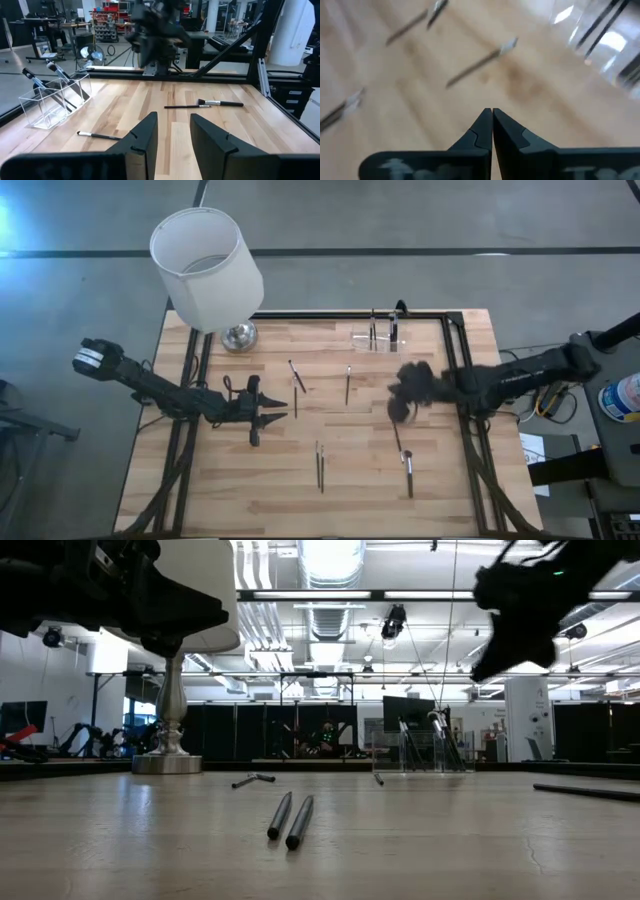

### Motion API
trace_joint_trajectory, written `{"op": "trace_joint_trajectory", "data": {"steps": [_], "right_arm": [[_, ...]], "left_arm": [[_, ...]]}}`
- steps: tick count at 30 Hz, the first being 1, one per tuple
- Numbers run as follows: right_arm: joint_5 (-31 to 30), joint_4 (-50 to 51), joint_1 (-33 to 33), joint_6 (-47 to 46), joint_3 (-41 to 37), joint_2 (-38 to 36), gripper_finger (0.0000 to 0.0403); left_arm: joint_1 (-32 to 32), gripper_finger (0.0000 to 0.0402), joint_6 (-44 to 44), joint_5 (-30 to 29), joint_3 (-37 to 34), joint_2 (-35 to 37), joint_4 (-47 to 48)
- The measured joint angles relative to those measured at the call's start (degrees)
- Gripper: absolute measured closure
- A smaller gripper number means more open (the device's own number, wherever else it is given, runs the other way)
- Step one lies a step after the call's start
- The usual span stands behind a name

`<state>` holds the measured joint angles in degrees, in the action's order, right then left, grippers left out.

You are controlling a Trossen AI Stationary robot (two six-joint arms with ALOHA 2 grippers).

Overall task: Put items in baskets/containers
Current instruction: Put the foundation brush into the transparent organizer

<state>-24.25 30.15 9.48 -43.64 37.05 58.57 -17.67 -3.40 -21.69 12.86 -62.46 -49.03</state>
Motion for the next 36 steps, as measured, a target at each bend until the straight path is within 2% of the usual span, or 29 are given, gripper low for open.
{"op": "trace_joint_trajectory", "data": {"steps": [6, 10, 15, 20, 25, 30, 36], "right_arm": [[0.0, 3.9, 16.7, -19.0, -0.3, 6.7, 0.0394], [0.4, 6.9, 27.1, -35.9, 2.5, 14.2, 0.0391], [3.1, 9.4, 35.6, -52.4, 7.5, 23.6, 0.0356], [10.2, 10.1, 36.2, -61.2, 11.7, 30.5, 0.0304], [14.2, 10.4, 34.4, -61.4, 13.9, 34.7, 0.0268], [16.5, 12.1, 33.2, -61.5, 14.3, 35.8, 0.0258], [18.7, 13.1, 33.3, -63.5, 12.6, 35.7, 0.0269]], "left_arm": [[0.0, 0.0294, -0.7, 0.0, 0.0, 0.0, 0.1], [0.0, 0.0294, -1.3, 0.0, 0.0, 0.0, 0.4], [0.0, 0.0294, -1.3, 0.0, 0.0, 0.0, 0.4], [0.0, 0.0294, -1.4, 0.0, 0.0, 0.0, 0.4], [0.0, 0.0294, -1.4, 0.0, 0.0, 0.0, 1.2], [0.0, 0.0294, -1.4, 0.0, 0.0, 0.0, 1.5], [0.0, 0.0294, -1.4, 0.0, 0.0, 0.0, 1.6]]}}
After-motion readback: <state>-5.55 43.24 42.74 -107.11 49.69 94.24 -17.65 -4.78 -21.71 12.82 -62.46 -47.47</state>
